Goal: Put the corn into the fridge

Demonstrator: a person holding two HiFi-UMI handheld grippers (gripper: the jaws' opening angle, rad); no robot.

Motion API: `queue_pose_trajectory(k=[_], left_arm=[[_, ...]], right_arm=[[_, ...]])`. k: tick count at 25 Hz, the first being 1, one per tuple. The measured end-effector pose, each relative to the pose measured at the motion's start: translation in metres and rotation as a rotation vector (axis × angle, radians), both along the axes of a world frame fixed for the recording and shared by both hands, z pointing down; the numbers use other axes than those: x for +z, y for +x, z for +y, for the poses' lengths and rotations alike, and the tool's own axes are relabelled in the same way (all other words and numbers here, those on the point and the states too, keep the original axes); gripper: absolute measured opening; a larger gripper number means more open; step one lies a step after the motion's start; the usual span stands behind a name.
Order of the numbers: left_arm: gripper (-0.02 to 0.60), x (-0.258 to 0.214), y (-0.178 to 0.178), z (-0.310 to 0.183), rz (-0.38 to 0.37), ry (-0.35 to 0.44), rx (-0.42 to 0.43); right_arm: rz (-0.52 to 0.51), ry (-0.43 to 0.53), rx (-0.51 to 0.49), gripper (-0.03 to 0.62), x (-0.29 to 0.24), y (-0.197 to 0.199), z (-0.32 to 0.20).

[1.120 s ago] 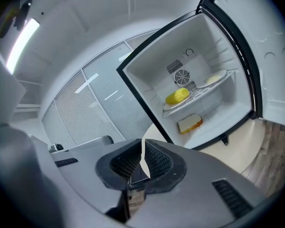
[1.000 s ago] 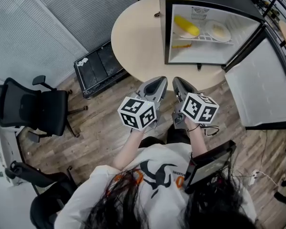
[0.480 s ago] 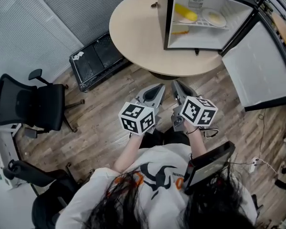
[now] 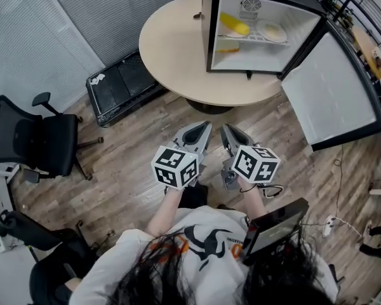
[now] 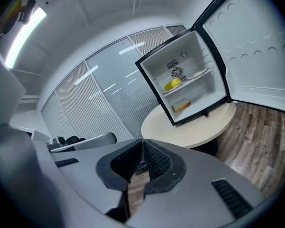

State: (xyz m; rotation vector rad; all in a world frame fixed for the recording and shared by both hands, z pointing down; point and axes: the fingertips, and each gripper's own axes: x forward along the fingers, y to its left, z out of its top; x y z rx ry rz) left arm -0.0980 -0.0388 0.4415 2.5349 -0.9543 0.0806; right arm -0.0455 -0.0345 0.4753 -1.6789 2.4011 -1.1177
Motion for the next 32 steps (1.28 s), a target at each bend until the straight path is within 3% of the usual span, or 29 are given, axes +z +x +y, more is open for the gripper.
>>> queue_pose_trajectory(k=[19,32], left_arm=[[0.011,0.008,0.075,0.144,-0.044,-0.011,-0.027],[0.011,0.011,0.105,0.181,-0.049,0.0,-0.01]], right_arm=[[-0.006,0.015,-0.054,0.026,-0.002,0.075,0.143],[0.003,0.048,-0.056,0.026,-0.006,0.104,0.183]])
